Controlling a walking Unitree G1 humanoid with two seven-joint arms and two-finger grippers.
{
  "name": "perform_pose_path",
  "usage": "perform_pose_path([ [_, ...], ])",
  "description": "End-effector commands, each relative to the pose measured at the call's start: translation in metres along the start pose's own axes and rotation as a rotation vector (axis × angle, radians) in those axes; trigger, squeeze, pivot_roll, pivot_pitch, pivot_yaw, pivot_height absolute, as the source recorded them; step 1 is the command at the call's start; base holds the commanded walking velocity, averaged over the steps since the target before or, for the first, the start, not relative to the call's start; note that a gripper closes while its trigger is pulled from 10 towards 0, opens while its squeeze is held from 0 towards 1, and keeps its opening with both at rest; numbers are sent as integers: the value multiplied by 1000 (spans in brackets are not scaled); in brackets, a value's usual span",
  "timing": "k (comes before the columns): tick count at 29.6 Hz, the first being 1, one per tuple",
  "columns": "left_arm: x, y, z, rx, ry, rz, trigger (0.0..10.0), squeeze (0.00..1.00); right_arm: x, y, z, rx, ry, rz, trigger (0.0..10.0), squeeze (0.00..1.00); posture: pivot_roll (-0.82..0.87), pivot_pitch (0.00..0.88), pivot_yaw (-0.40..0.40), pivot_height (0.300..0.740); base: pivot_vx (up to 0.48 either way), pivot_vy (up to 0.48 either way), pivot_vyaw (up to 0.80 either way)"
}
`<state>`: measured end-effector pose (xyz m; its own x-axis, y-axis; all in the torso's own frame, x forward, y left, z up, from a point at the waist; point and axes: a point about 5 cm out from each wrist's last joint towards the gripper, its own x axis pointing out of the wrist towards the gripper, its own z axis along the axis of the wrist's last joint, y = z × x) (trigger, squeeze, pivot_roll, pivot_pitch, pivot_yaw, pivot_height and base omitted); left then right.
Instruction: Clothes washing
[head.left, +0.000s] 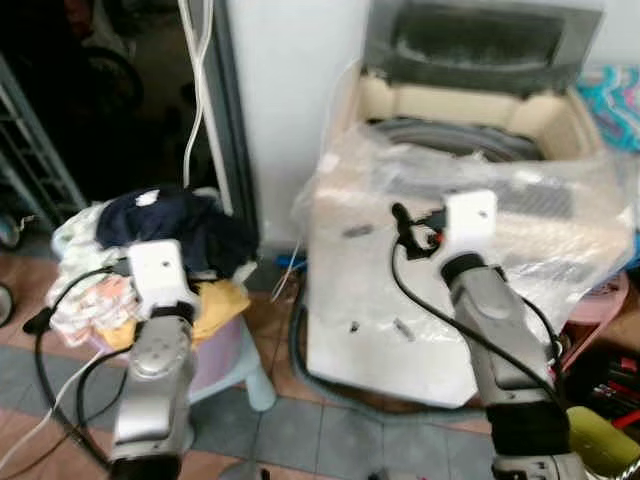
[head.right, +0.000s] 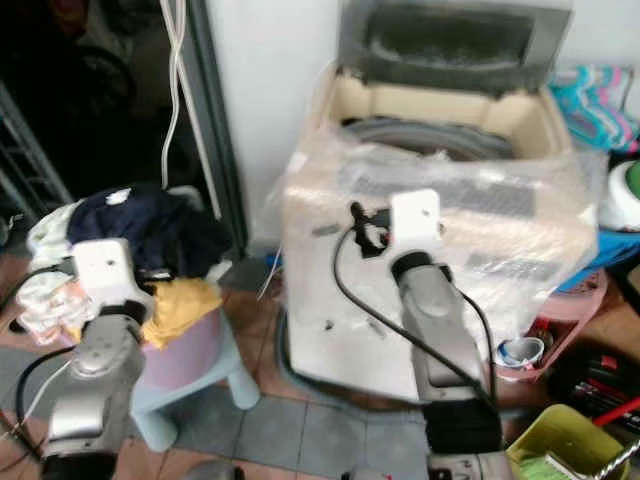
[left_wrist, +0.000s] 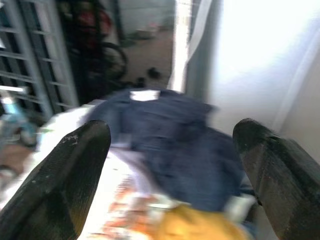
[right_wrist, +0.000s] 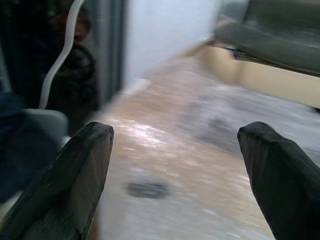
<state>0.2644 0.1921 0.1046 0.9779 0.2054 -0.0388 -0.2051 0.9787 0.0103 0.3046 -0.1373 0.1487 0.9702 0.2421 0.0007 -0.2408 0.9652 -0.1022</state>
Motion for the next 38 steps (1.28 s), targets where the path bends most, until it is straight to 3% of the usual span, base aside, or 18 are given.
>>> perform_pose_path([
  [1,-2,-7,-3,-4,13,-38,10000,0,-8,-9,0,10,-7,2,10000,0,-23,0,3,740,0,0,0],
  [5,-4,-6,-7,-13,48,-54,10000,0,-14,-6,-2,-4,-16,26,10000,0,-23,0,4,740,0,0,400],
  [10,-3,-10,-8,50,66,-106,10000,0,-12,1,1,22,-33,46,10000,0,-27,0,9,740,0,0,799],
  [21,-2,-7,-8,32,64,-55,10000,0,-8,3,10,43,-70,89,10000,0,-33,0,10,740,0,0,789],
  [24,0,-3,-9,91,56,-14,10000,0,-7,8,10,34,-71,121,10000,0,-31,0,7,740,0,0,775],
  [38,-2,-2,-11,87,67,-31,10000,0,-7,15,8,34,-73,158,10000,0,-29,0,10,740,0,0,593],
])
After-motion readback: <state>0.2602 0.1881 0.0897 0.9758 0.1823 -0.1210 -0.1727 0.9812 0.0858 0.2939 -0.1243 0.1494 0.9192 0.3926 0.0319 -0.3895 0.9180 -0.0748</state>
